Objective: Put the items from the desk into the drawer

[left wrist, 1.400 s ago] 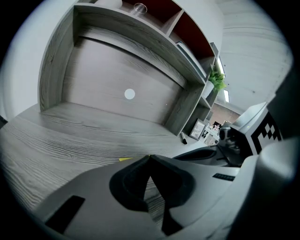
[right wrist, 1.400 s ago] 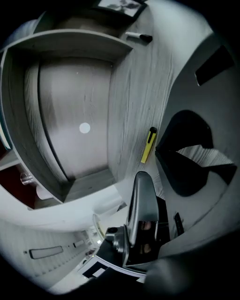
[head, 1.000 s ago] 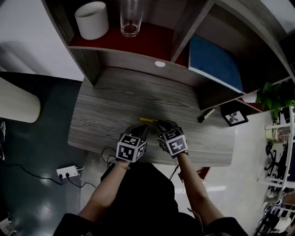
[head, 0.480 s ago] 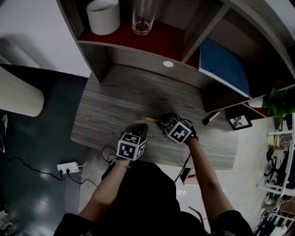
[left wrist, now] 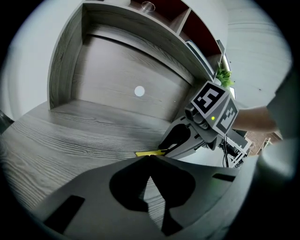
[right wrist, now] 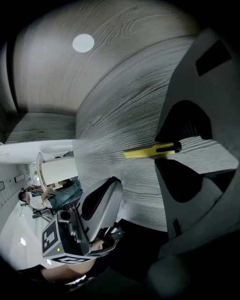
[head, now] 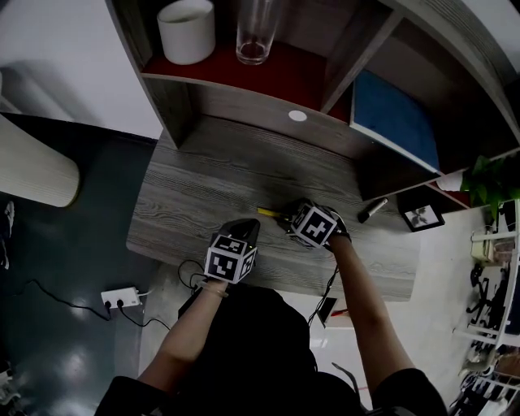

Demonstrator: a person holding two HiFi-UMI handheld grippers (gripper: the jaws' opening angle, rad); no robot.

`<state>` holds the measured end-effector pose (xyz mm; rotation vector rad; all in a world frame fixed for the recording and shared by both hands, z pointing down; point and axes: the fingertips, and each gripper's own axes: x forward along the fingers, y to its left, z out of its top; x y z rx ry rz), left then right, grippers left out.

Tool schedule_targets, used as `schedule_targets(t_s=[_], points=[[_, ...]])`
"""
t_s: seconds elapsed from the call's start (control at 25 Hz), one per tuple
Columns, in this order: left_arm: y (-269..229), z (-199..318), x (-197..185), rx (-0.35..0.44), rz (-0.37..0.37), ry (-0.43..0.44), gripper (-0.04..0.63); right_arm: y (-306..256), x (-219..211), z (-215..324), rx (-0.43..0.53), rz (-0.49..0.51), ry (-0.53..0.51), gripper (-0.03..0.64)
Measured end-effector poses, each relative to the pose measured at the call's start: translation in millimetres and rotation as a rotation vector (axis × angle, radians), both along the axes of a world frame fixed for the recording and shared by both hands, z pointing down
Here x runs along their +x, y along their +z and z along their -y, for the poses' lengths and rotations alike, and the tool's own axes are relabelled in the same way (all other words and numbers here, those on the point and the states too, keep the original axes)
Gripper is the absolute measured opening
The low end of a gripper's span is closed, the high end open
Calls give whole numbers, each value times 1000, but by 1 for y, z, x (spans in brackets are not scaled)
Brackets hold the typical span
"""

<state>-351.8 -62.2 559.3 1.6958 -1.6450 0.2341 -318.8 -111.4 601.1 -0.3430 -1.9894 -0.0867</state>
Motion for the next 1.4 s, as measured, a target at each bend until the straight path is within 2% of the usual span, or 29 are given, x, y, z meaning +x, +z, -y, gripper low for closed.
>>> schedule_targets(t_s=[0.08,0.12,0.36,0.76,1.16,1.4], points=[[0,1,1,1,4,11,11,1,0,-3,-11,-7,-3,88],[0,2,1,2,6,15,11,1,1,-5,-16,-17,-6,58],[-4,7,3,12,16,46,11,-3,1,-7,-6,-23,33,55],[-8,13,8,26,13,95,11,-9,12,-3,-41,25,234,55],[-16,33,41,50,20,229,11,-34,37,8,-75,138,502,55],[-17,42,69,59,17,322,11,-30,78,21,-18,124,636,55]])
